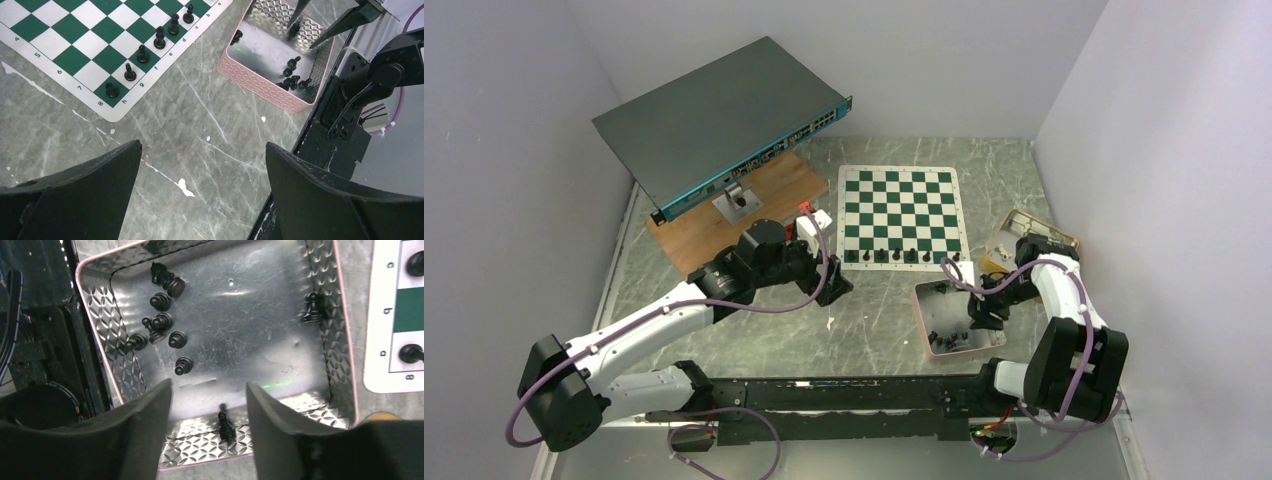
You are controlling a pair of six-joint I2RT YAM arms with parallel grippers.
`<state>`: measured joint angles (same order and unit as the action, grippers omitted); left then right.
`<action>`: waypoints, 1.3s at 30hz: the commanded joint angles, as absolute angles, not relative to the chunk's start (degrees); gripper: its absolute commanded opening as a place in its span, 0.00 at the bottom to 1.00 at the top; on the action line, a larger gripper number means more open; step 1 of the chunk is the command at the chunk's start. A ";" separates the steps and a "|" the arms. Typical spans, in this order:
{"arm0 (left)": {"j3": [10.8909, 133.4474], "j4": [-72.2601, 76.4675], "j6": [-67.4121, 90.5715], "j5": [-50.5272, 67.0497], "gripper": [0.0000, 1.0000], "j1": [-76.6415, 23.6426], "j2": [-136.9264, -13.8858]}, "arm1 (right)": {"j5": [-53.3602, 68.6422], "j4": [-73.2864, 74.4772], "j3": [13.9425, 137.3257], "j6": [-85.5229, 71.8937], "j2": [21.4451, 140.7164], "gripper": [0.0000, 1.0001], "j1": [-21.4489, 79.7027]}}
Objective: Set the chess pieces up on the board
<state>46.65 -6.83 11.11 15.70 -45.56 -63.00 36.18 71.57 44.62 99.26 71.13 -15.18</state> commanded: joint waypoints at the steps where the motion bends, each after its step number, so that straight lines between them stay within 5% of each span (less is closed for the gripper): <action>1: 49.80 -7.14 8.56 17.36 0.99 -45.35 -62.22 | 34.11 72.53 44.12 104.33 73.18 0.50 -15.34; 6: 48.43 -5.60 8.90 17.37 0.99 -45.35 -61.37 | 37.49 72.50 44.93 104.68 73.97 0.39 -15.29; 39: 46.55 3.42 11.51 22.25 0.99 -45.35 -66.38 | 34.38 71.18 42.45 103.25 73.23 0.38 -6.08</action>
